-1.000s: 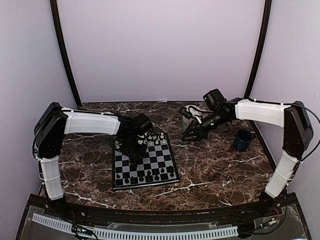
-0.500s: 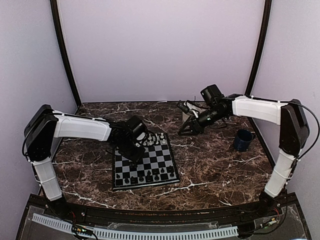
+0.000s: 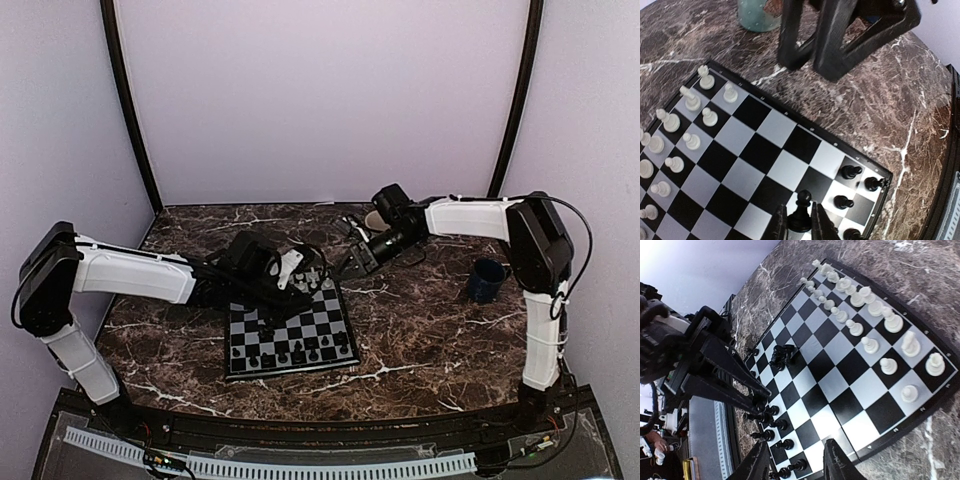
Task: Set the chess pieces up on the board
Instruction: Pass from the left arm to the right
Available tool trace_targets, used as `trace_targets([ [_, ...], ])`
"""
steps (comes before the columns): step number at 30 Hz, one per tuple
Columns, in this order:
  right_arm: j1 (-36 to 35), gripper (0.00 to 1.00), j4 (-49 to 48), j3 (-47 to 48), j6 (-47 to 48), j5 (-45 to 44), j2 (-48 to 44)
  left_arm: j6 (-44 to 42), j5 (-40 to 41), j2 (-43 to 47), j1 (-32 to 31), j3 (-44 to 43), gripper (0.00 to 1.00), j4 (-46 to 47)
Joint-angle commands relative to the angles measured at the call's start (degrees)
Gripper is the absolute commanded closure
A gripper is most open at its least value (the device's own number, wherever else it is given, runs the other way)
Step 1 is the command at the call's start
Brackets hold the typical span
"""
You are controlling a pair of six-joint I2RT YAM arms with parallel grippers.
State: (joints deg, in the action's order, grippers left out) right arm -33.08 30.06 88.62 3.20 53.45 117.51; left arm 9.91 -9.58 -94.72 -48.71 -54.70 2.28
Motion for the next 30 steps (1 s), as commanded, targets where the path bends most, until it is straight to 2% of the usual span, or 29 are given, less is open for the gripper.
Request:
trace_targets([
  [1,-3.04,0.61,-1.22,2.56,-4.81,6.61,1.53,-1.89,-1.87,3.30,-1.48,0.49,0.88,5.01],
  [11,-5.14,0.61,-6.00,1.95,-11.72,11.12,4.29,-2.06,-0.89,4.72,-2.86,0.84,0.88,5.62],
  [19,-5.33,0.67,-13.16,-1.51,-18.52,16.75,4.25,-2.10,0.55,4.68,-3.23,0.68,0.87,5.49],
  [25,-5.33,0.69,-14.63,-2.54,-19.73,17.70,4.13,-1.83,1.56,4.35,-3.32,0.55,0.87,5.19],
  [30,-5.24,0.68,-12.46,-2.97,-17.15,14.71,3.30,-2.06,3.01,4.66,-3.32,0.79,0.87,4.97],
])
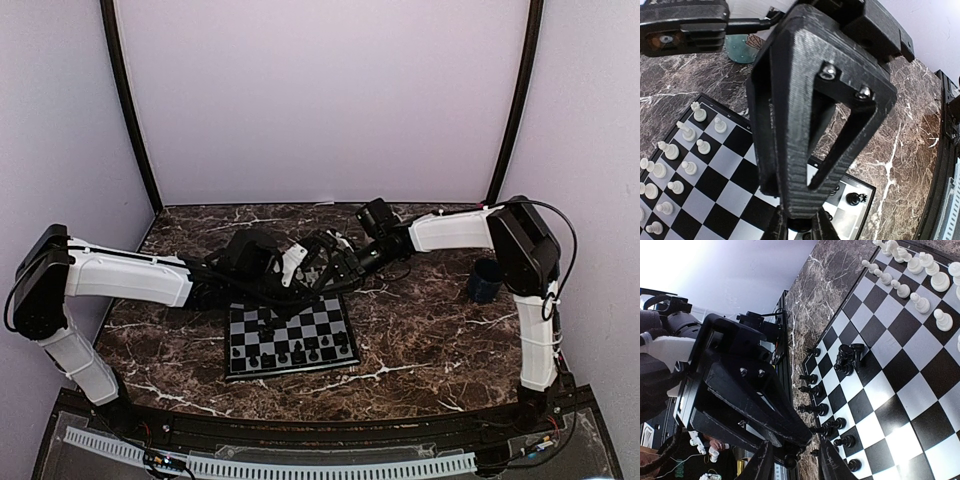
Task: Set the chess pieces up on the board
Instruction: Pass from the left arm to the right
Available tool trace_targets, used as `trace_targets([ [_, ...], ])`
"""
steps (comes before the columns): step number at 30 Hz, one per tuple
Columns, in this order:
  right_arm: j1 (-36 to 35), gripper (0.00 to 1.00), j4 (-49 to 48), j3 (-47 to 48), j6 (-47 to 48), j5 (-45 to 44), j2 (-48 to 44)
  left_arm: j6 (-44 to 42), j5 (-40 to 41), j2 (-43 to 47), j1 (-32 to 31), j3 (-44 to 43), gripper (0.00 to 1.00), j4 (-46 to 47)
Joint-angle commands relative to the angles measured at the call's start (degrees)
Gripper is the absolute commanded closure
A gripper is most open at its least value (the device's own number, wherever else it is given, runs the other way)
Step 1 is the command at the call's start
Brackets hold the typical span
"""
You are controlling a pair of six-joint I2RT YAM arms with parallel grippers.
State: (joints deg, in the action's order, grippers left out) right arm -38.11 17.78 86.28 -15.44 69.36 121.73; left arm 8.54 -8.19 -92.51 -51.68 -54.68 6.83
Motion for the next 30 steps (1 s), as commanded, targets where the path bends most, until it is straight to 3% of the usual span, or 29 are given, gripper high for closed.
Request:
trace_targets([
  [1,-0.21,0.68,0.45,-0.67,1.99,-1.88,-1.06,-0.75,1.86,2.44,-0.35,0.74,0.87,0.34],
  [5,-0.21,0.70,1.01,-0.94,2.63,-2.34,-1.50,-1.13,1.99,2.35,-0.35,0.40,0.87,0.42],
  [16,-0.24,0.89,-1.01,-1.19,1.23,-0.64,-0.89,-0.98,1.40,1.84,-0.44,0.77,0.83,1.30],
  [25,-0.21,0.92,5.36,0.89,9.65,-8.14,-3.38,0.56,8.01,7.34,0.55,2.35,0.52,-3.06],
  [27,-0.30,0.92,7.19,1.56,12.01,-11.89,-4.02,2.69,7.81,10.88,2.70,3.60,0.10,-4.34],
  [28,-0.34,0.92,7.90,1.91,13.04,-13.25,-4.27,3.69,7.11,12.84,4.17,4.40,0.04,-4.52],
  [30,-0.74,0.92,10.55,3.20,15.65,-15.94,-4.67,4.95,6.20,16.68,7.23,6.06,0.01,-4.59],
])
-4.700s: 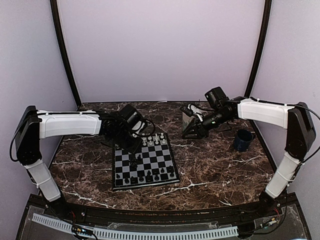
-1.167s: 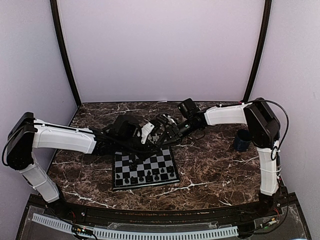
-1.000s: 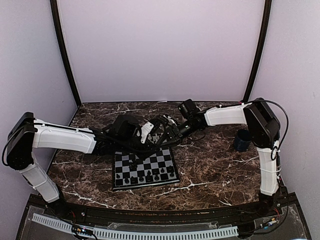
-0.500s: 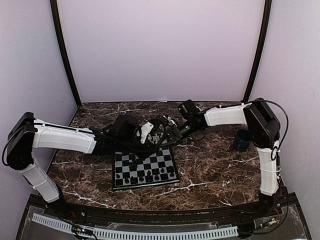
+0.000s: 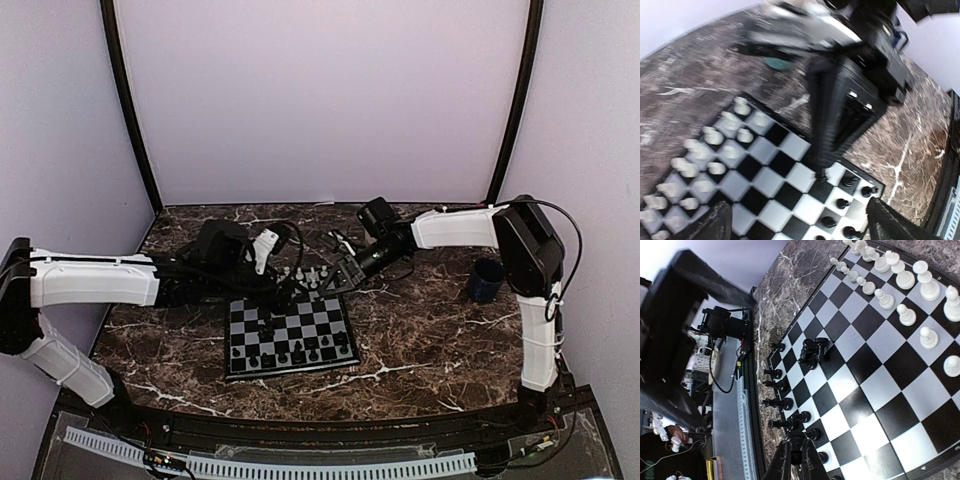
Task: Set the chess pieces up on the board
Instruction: Pass from the left arm to the right, then place the pawn at f7.
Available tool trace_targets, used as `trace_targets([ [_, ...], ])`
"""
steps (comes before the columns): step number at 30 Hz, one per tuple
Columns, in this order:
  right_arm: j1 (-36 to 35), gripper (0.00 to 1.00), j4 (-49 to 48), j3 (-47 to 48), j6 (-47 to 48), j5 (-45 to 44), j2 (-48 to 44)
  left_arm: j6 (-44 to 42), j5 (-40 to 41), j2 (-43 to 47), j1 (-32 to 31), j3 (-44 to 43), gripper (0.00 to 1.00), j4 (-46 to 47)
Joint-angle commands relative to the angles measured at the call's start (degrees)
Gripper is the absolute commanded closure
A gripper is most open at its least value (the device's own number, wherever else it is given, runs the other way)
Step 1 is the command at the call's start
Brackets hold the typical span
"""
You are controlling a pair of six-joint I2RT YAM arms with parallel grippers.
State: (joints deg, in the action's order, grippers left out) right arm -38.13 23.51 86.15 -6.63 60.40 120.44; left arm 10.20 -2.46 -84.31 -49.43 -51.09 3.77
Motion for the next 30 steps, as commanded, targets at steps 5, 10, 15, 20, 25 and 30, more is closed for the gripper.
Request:
trace_targets([
  [5,-3.52,0.92,9.09,7.15,13.50,-14.80,-4.02,4.28,4.55,14.24,9.84,4.54,0.01,-2.14],
  [10,-7.88,0.91,13.80,12.15,19.76,-21.43,-2.05,5.29,5.09,13.91,13.43,3.27,0.01,-5.15],
  [15,-12.48,0.91,16.06,15.12,23.57,-28.03,-0.29,7.32,4.19,13.94,13.82,4.41,0.03,-4.62],
  [20,-16.73,0.91,16.60,15.53,26.52,-35.80,1.02,8.32,3.53,14.62,13.83,5.28,0.04,-4.37],
  [25,-19.43,0.90,17.22,15.09,28.46,-41.39,2.34,8.18,3.74,15.03,13.83,5.15,0.04,-5.17],
  [30,-20.55,0.90,17.41,15.41,28.80,-43.10,3.35,8.54,3.79,15.23,13.83,5.47,0.04,-5.11],
])
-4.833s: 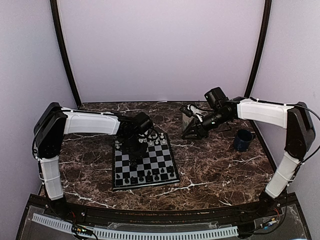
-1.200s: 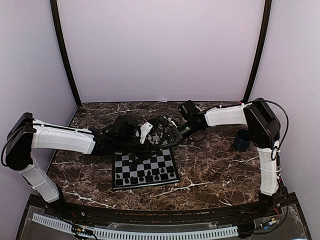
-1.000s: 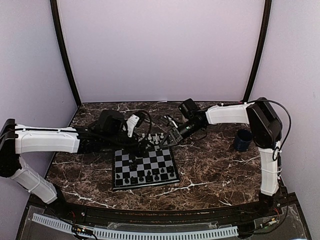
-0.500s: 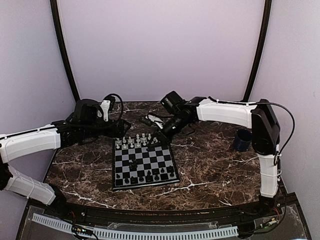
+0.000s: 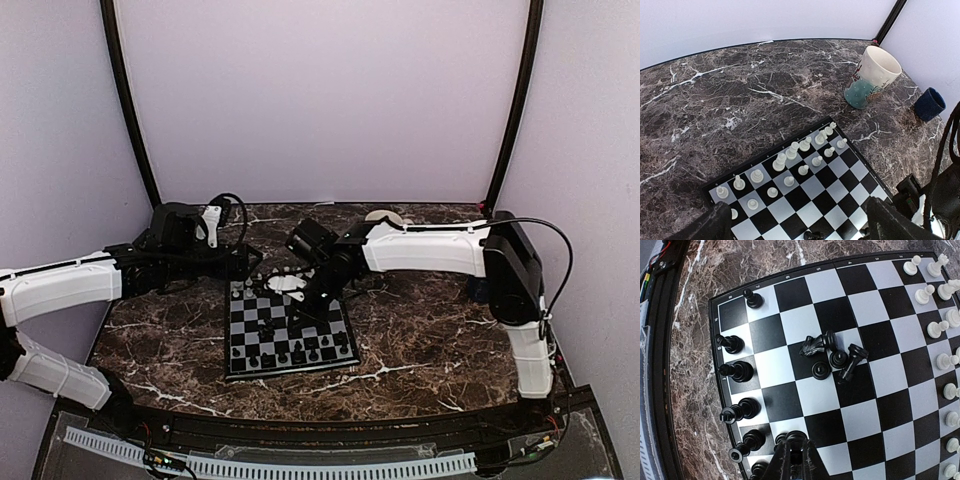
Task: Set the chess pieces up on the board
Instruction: Place the pawn at f7.
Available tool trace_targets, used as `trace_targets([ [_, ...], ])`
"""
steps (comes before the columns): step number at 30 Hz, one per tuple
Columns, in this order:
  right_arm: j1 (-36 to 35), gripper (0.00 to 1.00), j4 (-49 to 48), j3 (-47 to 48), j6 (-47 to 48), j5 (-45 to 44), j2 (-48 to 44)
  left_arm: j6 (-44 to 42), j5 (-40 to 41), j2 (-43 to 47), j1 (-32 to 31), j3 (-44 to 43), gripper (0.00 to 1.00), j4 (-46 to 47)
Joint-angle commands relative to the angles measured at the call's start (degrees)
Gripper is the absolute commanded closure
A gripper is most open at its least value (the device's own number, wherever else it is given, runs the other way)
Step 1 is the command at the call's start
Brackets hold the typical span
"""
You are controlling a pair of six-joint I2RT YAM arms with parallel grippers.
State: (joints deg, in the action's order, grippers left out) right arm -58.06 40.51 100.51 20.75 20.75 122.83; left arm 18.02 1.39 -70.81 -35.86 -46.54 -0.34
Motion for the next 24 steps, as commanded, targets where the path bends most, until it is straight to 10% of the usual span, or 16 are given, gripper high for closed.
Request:
trace_targets([
  [1,-0.72,0.90,0.57,1.53,1.39,-3.44,1.27,0.89,-0.12,1.65,0.26,1.03,0.04,-0.82],
  [24,-4.15,0.89,5.75,10.04,2.27,-1.72,8.23,1.53,0.14,1.28,1.60,1.37,0.05,-1.53],
])
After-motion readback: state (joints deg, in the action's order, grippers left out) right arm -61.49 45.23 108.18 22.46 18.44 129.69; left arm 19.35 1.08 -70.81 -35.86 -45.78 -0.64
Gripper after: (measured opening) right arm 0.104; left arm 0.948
